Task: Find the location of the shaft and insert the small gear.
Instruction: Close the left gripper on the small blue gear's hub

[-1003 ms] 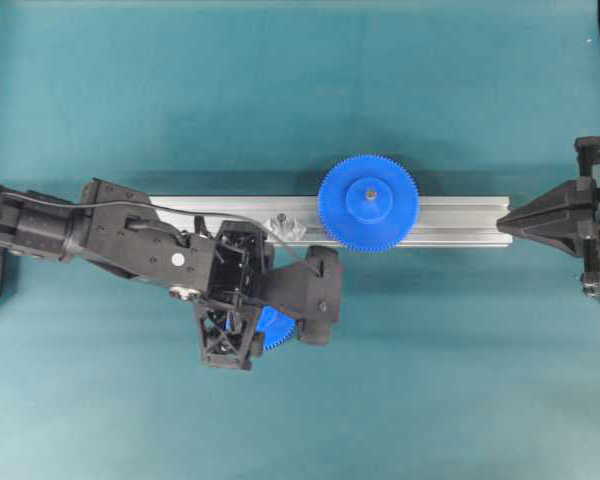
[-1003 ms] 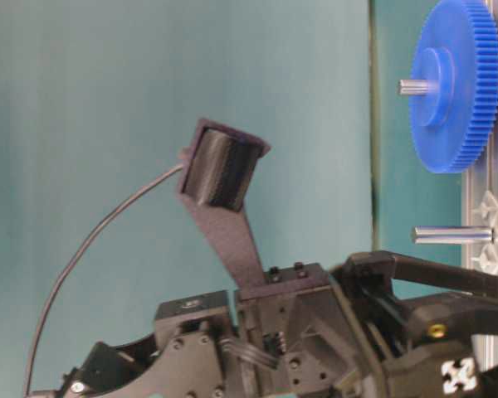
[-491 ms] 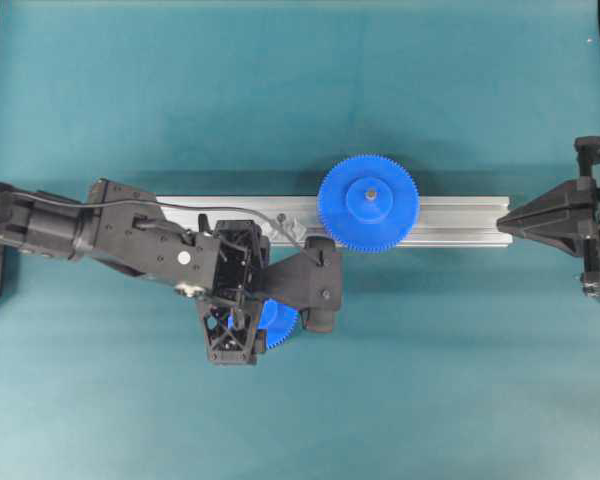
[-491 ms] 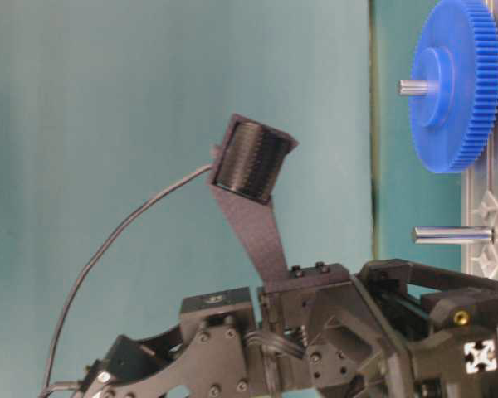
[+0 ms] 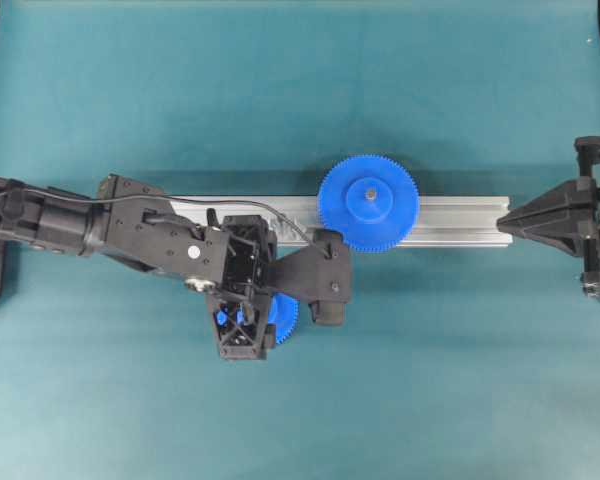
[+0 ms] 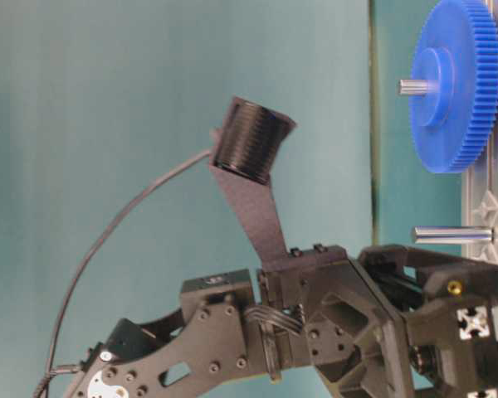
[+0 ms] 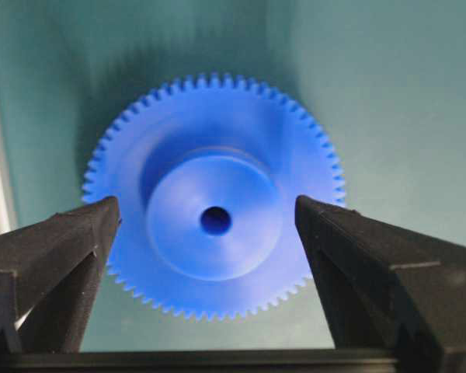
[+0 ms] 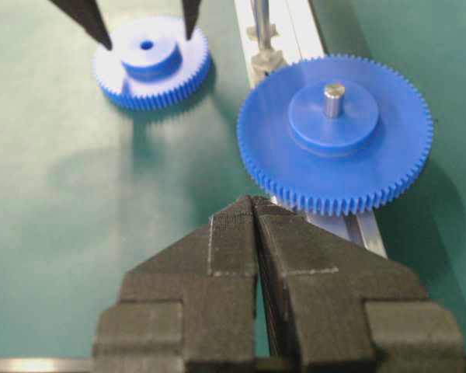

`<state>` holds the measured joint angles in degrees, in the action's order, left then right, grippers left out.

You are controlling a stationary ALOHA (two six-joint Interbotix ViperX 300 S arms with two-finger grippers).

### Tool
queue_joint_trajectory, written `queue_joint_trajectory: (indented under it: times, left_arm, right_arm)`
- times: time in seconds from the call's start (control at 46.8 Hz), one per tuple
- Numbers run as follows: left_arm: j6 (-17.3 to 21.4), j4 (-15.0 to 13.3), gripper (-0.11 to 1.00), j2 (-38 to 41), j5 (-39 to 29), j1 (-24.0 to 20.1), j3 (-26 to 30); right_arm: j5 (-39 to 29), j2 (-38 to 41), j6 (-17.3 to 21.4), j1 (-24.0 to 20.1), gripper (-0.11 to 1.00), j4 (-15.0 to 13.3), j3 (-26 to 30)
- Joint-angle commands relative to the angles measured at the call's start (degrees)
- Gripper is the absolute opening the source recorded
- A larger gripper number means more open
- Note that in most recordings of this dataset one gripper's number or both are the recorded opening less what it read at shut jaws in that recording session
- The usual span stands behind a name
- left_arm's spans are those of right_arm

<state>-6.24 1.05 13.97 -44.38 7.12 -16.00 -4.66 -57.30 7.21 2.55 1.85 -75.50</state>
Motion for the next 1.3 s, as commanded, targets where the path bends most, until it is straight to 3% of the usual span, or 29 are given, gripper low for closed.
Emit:
queue_joint_trajectory:
  times: [0.0,0.342,1.281]
  left_arm:
    - [-0.1,0.1,0.93,-0.8,-0.2,0.4,1.2]
    - [0.4,0.1,0.93,-0.2,-0.5,0.3,0.7]
    - [0.4,0.1,0.93,1.0,0.0,-0.6,0.2]
  right_arm:
    - [0.5,0.4,0.5,0.2,0.04,0.1,0.5]
    - [0.6,0.4,2.9,0.2,0.04,0.0,0.2]
    - [1.2,0.2,3.0,0.2,0.04,-0.1,0.2]
